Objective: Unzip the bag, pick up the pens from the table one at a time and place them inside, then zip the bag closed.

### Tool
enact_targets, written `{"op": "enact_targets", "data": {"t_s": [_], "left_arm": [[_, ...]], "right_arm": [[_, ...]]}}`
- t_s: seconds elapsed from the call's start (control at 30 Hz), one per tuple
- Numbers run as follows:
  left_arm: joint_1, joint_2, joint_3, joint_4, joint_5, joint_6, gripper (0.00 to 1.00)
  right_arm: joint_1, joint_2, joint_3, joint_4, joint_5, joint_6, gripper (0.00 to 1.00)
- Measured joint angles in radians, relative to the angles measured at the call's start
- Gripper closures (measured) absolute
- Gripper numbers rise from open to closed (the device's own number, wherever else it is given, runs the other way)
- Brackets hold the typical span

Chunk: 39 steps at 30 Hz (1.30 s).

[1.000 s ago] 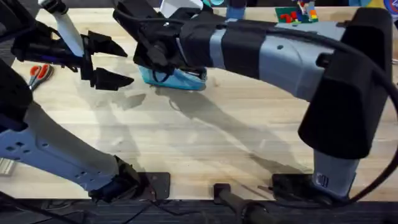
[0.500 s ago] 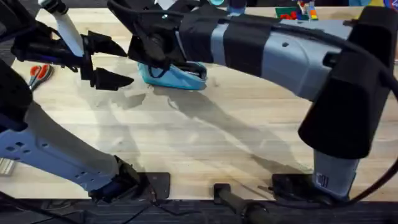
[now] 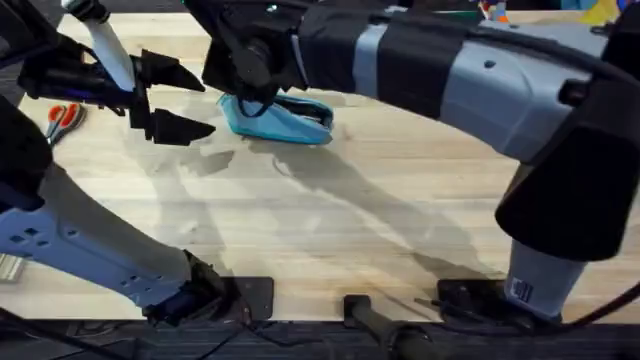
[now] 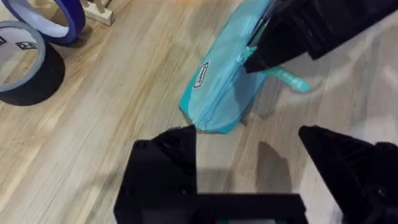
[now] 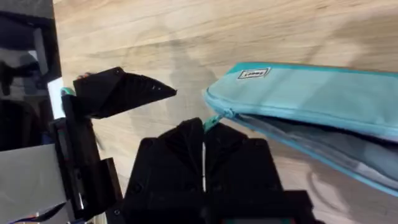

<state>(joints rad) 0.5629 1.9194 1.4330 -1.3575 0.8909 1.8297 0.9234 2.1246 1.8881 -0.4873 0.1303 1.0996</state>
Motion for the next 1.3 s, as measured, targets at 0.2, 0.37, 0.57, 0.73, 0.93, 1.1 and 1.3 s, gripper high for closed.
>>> {"op": "enact_targets", "data": {"t_s": [0.2,0.37,0.57,0.73,0.93,1.1,1.3], "left_arm": [[0.000,0.000,0.000,0.000,0.000,0.000,0.006],[0.000,0.000,0.000,0.000,0.000,0.000,0.006],[0.000,0.000,0.000,0.004,0.000,0.000,0.006],[0.000,0.000,0.000,0.004,0.000,0.000,0.006],[0.000,0.000,0.000,0.003,0.006,0.000,0.006],[0.000,0.000,0.000,0.022,0.038,0.000,0.006],[-0.004,0.000,0.000,0.042,0.069,0.000,0.006]], "right_arm": [[0.000,0.000,0.000,0.000,0.000,0.000,0.971],[0.000,0.000,0.000,-0.001,0.000,0.000,0.971],[0.000,0.000,0.000,-0.002,0.000,0.000,0.971],[0.000,0.000,0.000,-0.002,0.000,0.000,0.971],[0.000,0.000,0.000,-0.001,0.000,0.000,0.971],[0.000,0.000,0.000,-0.002,0.000,0.000,0.971],[0.000,0.000,0.000,-0.001,0.000,0.000,0.971]]}}
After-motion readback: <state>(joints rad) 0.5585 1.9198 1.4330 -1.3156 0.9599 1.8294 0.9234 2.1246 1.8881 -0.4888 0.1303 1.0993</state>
